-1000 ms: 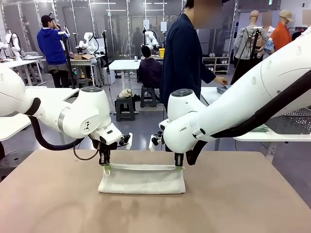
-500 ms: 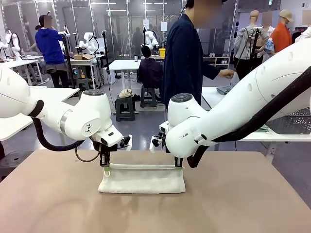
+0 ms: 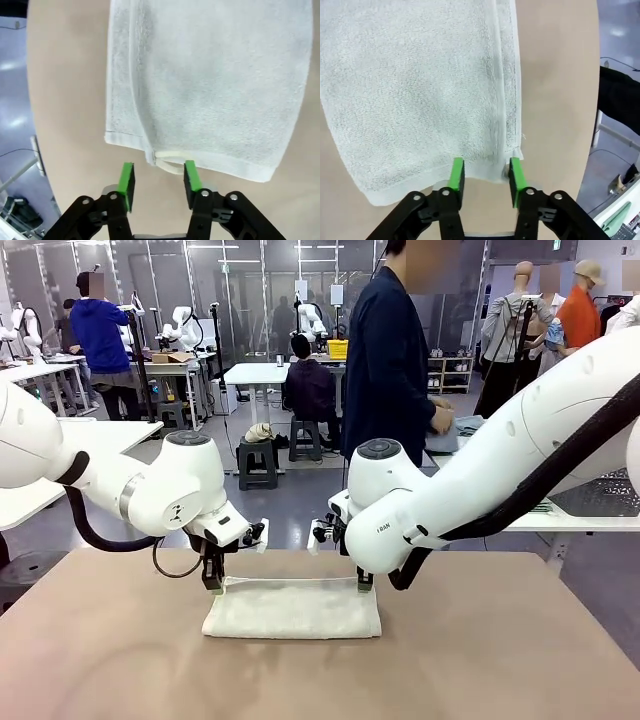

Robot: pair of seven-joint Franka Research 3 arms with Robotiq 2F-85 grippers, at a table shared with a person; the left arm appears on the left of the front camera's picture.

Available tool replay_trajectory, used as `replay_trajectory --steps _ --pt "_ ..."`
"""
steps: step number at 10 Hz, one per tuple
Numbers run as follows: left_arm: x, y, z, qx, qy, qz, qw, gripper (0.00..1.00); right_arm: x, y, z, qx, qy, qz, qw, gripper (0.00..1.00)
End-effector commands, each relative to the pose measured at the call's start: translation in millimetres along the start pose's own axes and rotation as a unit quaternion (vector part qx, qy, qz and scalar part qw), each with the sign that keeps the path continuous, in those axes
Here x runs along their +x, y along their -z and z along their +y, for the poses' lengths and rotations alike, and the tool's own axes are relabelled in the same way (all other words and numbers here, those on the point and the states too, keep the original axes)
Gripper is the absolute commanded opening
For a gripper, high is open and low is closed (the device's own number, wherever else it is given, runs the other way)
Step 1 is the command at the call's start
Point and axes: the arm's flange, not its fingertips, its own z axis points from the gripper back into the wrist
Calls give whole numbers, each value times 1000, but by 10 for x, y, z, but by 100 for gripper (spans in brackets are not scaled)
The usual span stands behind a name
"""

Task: Fold the towels and place them in the basket.
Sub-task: When a person lays out a Towel with hook on the table, fold it in half twice.

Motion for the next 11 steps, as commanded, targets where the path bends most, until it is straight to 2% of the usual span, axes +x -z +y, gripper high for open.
replay_trajectory --steps 1,2,3,6,7,8,10,11 --pt "-57 69 -43 62 8 -17 998 66 -47 26 50 -43 6 -16 999 63" --pt "-60 -23 -42 56 8 -40 998 75 -47 -37 37 -37 15 -19 999 73" --pt "-50 -154 -30 31 2 -65 997 80 -44 -141 22 -30 22 -20 999 67" --pt "-55 -824 5 24 4 -110 994 80 -65 -790 -56 -18 62 -23 998 67" --pt "-76 -1068 -17 26 3 -114 993 80 -100 -1047 -60 -12 105 -7 994 67" --pt "-132 -1309 -73 22 1 -115 993 80 -180 -1311 -34 -6 168 21 986 67" --pt "-369 -1691 -160 -6 -20 -138 990 80 -390 -1829 112 -21 289 55 955 67" --pt "-505 -1793 -178 -24 -22 -151 988 80 -470 -2015 195 4 316 70 946 67"
